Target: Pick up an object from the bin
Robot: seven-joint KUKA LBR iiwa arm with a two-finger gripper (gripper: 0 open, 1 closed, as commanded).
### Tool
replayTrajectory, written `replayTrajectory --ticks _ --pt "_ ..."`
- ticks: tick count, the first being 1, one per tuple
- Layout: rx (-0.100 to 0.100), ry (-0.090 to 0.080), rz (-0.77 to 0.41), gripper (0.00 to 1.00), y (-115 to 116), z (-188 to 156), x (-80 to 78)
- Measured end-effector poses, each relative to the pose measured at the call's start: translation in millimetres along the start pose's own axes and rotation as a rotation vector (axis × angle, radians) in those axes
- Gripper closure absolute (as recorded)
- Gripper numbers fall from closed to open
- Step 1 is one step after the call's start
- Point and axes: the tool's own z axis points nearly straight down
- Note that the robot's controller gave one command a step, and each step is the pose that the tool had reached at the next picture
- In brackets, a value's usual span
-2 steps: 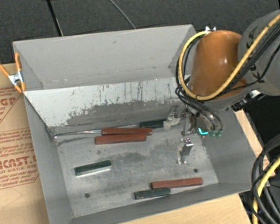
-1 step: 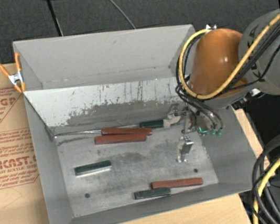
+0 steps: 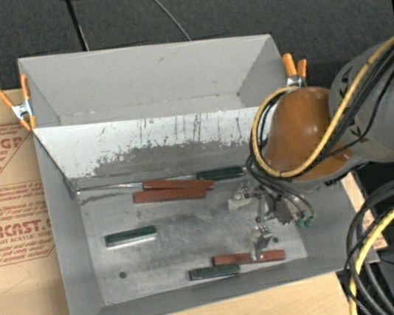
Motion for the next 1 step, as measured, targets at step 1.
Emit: replayTrajectory --ticks 1 --pt "-0.002 0.011 -0.1 0.0 4.6 28.5 20.1"
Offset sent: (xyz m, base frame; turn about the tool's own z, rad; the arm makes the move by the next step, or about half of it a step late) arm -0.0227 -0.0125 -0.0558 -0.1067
